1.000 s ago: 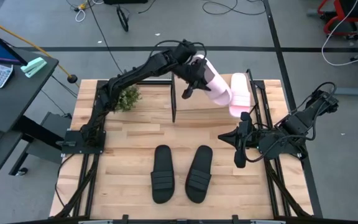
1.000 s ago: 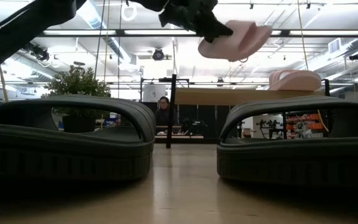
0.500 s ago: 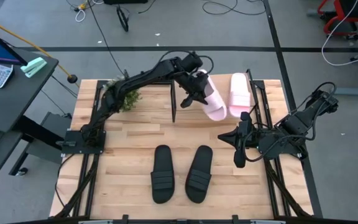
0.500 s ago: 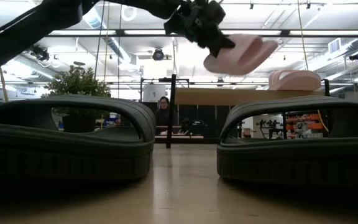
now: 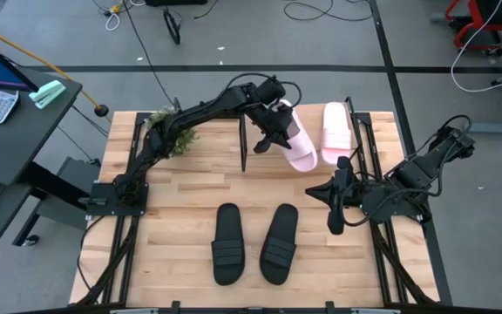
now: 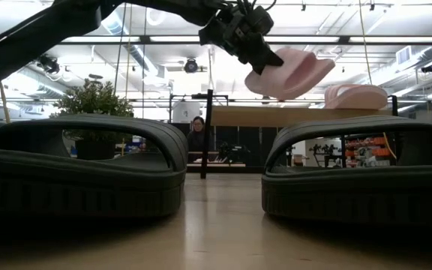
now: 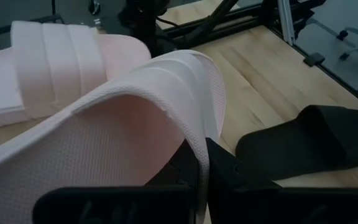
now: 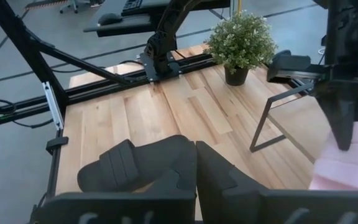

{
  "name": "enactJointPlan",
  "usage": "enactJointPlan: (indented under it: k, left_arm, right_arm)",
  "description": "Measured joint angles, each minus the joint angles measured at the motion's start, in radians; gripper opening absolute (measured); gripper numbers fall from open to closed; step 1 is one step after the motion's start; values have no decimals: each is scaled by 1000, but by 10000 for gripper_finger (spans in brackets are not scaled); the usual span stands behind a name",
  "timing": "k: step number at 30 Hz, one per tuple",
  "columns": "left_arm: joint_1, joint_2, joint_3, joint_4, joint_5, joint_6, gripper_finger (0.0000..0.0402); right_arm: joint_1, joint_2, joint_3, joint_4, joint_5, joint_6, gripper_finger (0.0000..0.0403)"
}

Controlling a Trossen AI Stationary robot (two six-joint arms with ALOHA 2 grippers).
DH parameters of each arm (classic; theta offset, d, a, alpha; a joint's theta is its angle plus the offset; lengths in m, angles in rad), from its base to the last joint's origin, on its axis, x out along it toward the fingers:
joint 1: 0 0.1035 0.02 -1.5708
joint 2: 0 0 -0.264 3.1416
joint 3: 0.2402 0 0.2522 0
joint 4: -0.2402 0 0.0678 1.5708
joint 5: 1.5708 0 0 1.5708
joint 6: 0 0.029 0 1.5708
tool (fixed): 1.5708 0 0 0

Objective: Pick and place slides into the shelf
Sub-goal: Put the pink slipper on the shelf

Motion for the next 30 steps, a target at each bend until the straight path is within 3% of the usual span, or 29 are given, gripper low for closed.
enactJointPlan:
  k: [30]
  left_arm:
    - [-23,54,2,113,-97,-66,17]
  right_arm:
    - [0,0,0,-2,0,15,4]
